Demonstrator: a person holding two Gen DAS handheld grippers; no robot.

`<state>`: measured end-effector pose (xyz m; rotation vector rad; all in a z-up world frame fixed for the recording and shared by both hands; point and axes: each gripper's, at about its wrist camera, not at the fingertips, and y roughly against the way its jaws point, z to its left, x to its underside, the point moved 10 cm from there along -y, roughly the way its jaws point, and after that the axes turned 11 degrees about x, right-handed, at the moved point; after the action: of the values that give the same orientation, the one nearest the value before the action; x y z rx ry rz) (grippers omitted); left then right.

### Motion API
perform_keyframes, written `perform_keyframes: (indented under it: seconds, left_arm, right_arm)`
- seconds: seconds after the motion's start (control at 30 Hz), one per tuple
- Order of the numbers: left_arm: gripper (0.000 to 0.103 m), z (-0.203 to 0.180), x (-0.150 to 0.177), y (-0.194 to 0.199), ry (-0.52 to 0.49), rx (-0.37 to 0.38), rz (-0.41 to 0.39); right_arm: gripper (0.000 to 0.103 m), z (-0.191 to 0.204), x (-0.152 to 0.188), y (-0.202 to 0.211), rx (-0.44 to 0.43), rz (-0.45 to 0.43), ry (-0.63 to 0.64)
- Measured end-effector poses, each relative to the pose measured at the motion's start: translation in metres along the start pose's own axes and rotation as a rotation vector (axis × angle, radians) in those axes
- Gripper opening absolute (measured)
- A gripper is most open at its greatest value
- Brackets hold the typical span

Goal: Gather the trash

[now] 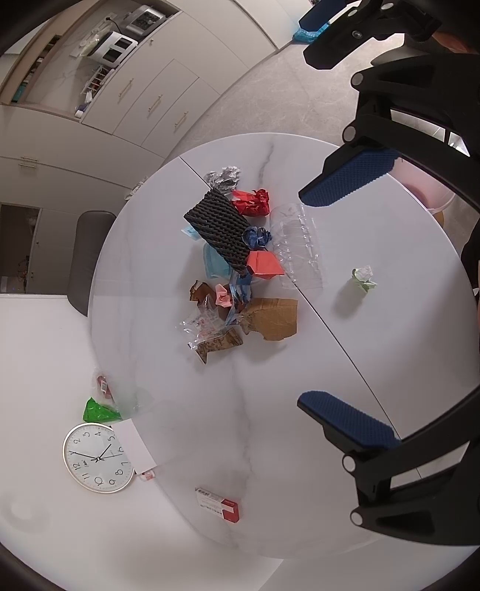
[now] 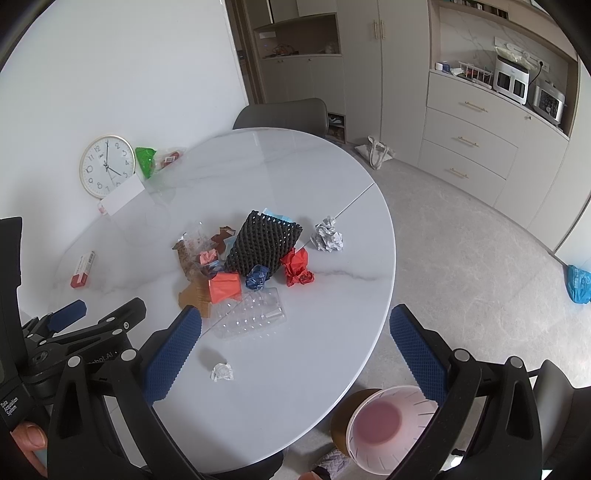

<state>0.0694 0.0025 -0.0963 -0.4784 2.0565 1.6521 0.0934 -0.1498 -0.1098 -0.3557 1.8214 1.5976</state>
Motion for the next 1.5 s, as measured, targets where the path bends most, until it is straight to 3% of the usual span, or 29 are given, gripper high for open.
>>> perform_keyframes:
  seconds: [1.03, 1.27, 1.4, 1.5]
  left_arm:
    - [0.096, 0.004, 0.001, -0.005, -0.019, 0.025, 0.01]
    - [0.096, 0.007, 0.031, -0.037, -0.156, 0.093, 0.052]
    - [0.096, 0.001, 0.064, -0.074, -0.268, 0.144, 0.133]
    - [0.09, -0.006, 0.087, -0.101, -0.336, 0.174, 0.191]
  right_arm:
    - [0.101, -0.001, 0.004, -0.006, 0.001, 0.011, 0.0]
    - [0.101, -0.007, 0.023, -0.026, 0.008, 0.062, -0.018]
    - [0.101, -0.016, 0.042, -0.042, 0.02, 0.115, -0.047]
    - [0.101, -0.023, 0.057, -0.054, 0.031, 0.159, -0.079]
